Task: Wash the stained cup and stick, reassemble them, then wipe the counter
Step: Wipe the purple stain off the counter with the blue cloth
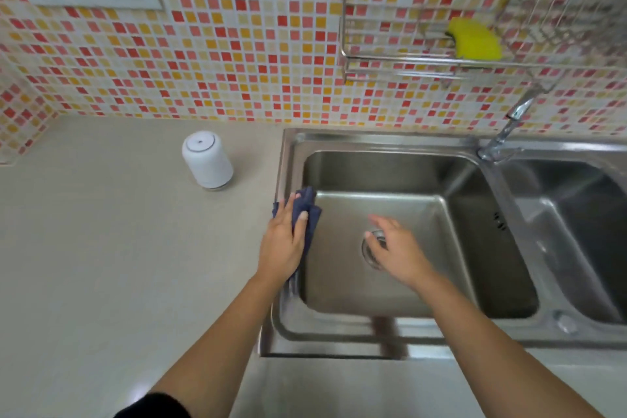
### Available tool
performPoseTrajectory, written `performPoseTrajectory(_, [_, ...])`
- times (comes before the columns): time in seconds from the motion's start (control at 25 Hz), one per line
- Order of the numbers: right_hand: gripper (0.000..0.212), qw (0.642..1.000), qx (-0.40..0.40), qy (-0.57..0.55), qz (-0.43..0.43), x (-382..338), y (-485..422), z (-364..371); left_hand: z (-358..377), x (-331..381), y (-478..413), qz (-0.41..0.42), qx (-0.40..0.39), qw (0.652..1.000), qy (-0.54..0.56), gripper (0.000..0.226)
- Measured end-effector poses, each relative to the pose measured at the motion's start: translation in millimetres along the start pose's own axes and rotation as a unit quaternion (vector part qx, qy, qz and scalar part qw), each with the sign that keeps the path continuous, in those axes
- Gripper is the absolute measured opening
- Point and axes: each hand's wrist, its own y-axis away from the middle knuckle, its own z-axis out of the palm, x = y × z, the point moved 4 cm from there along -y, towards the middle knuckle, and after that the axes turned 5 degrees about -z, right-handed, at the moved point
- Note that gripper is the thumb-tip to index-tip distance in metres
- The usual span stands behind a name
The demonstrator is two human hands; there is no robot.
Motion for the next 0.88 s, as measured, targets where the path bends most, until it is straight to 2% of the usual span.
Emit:
performPoseTrajectory(0.08, [0.023, 0.988, -0.024, -0.153, 0.006, -12.3, -11.8, -12.1, 4.4, 38.2, -4.4, -0.01, 0.009, 0.998, 0.058, 0.044])
performPoseTrajectory(0.16, [0.02, 0.962, -0.02, -0.274, -0.004, -28.8, -21.7, -24.6, 11.0, 60.9, -10.5, -0.04, -0.001, 0.992, 0.116, 0.046])
performPoseTrajectory(0.32, [0.018, 0.942, 0.018, -0.329, -0.063, -46.3, -41.8, -57.5, 21.1, 83.4, -16.5, -0.084, -0.024, 0.975, 0.204, 0.043])
performPoseTrajectory(0.44, [0.016, 0.942, 0.025, -0.325, -0.082, -49.2, -50.9, -76.0, 26.5, 93.8, -18.9, -0.076, -0.033, 0.972, 0.222, 0.048])
performPoseTrajectory(0.56, [0.017, 0.943, 0.011, -0.318, -0.094, -52.4, -55.4, -88.6, 23.6, 106.0, -16.1, -0.078, -0.051, 0.954, 0.286, 0.05])
performPoseTrajectory(0.68, [0.017, 0.954, -0.025, -0.268, -0.128, -66.7, -57.3, -114.2, 7.6, 118.5, -15.5, -0.022, -0.035, 0.945, 0.324, 0.069])
performPoseTrajectory(0.76, [0.019, 0.962, -0.046, -0.219, -0.155, -78.8, -57.8, -139.2, -6.4, 124.4, -21.4, 0.001, -0.035, 0.953, 0.3, 0.068])
performPoseTrajectory(0.88, [0.024, 0.962, -0.071, -0.165, -0.207, -95.2, -54.0, -177.4, -29.6, 141.1, -32.7, 0.104, -0.039, 0.983, 0.146, 0.065])
